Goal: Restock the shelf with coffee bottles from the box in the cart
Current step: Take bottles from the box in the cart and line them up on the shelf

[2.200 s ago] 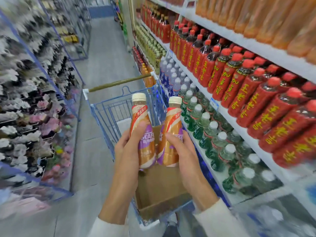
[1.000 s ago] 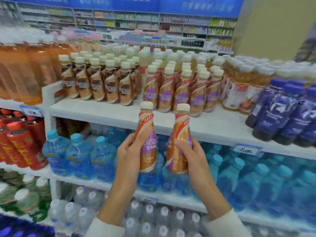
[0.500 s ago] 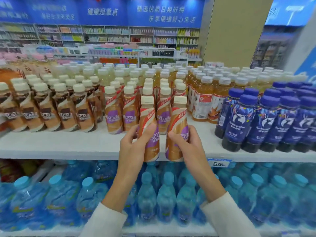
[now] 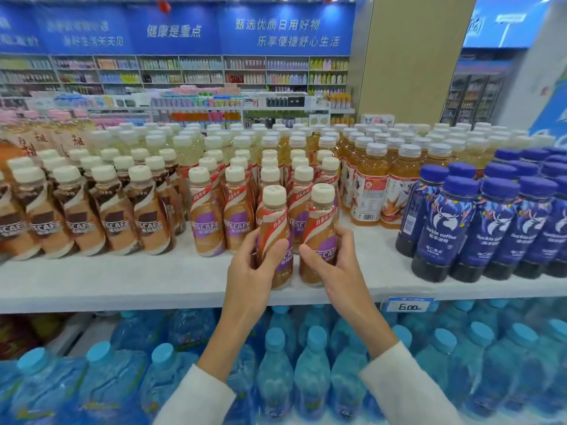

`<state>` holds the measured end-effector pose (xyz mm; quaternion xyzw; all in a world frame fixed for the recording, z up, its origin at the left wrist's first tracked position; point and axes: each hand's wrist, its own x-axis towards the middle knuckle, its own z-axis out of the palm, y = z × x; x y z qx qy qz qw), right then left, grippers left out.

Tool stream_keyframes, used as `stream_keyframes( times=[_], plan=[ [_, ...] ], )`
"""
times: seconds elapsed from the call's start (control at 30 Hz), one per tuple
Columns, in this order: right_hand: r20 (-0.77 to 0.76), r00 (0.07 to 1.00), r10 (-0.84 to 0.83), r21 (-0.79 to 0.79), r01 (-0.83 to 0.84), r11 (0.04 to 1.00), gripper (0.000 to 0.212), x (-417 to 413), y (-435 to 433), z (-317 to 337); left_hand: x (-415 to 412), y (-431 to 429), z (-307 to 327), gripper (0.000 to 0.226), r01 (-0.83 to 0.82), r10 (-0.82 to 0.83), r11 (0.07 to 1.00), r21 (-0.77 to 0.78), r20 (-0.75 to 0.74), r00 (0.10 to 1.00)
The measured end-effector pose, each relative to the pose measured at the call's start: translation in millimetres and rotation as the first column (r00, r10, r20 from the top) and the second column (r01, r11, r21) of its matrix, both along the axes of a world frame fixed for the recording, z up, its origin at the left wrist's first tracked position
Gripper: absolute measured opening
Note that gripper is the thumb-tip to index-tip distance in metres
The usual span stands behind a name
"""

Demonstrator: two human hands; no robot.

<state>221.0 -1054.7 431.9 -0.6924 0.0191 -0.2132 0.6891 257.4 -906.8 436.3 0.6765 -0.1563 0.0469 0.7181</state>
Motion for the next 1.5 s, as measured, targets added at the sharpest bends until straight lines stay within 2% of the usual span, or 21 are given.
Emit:
stream_keyframes(
  times=[0.07, 0.17, 0.33, 0.43, 0.57, 0.67, 0.93, 1.03, 1.23, 1.5],
  plan=[
    [-0.011, 1.0, 0.001, -0.029, -0.002, 1.0, 0.065, -1.1, -1.6, 0.4, 0.1, 1.6, -2.3, 0.058, 0.0, 0.0, 1.0, 0.021, -0.003, 1.0],
    [-0.032, 0.999, -0.02, -0.106, 0.016, 0.994, 0.076, -6.6, -9.4, -1.0, -2.2, 7.1, -6.3, 0.069, -0.027, 0.027, 0.999, 0.044, -0.009, 1.0],
    [-0.052, 0.996, -0.07, -0.195, 0.059, 0.979, 0.076, -13.4, -19.2, -5.1, -7.0, 12.0, -11.1, 0.084, -0.149, 0.136, 0.968, 0.202, 0.077, 0.988],
    [-0.062, 0.994, -0.095, -0.229, 0.078, 0.97, 0.069, -14.4, -17.4, -6.8, -4.5, 11.8, -12.7, 0.076, -0.143, 0.131, 0.965, 0.219, 0.066, 0.989],
    [-0.039, 0.979, -0.198, -0.301, 0.178, 0.937, 0.065, -13.8, -9.0, -6.7, 2.6, 13.8, -15.1, 0.061, -0.051, 0.045, 0.976, 0.21, 0.035, 0.998],
    [-0.008, 0.966, -0.258, -0.338, 0.24, 0.91, 0.068, -12.5, -2.7, -8.9, 4.9, 15.6, -17.3, 0.06, -0.021, 0.012, 0.973, 0.229, 0.042, 0.999],
    [0.033, 0.958, -0.285, -0.361, 0.277, 0.89, 0.071, -14.2, 0.2, -17.4, 3.7, 15.0, -20.1, 0.059, -0.036, 0.018, 0.965, 0.26, 0.071, 0.997],
    [0.016, 0.954, -0.301, -0.374, 0.285, 0.883, 0.065, -12.9, -4.3, -16.7, 2.3, 14.1, -20.5, 0.059, -0.053, 0.031, 0.958, 0.282, 0.08, 0.996],
    [-0.028, 0.912, -0.409, -0.36, 0.372, 0.856, 0.065, -4.4, -34.4, -14.8, -0.7, 13.8, -19.2, 0.058, -0.06, 0.035, 0.953, 0.299, 0.088, 0.996],
    [-0.109, 0.928, -0.356, -0.4, 0.287, 0.871, 0.073, 29.8, -53.4, 2.5, -1.2, 13.6, -20.7, 0.054, -0.066, 0.041, 0.955, 0.291, 0.092, 0.995]
  ],
)
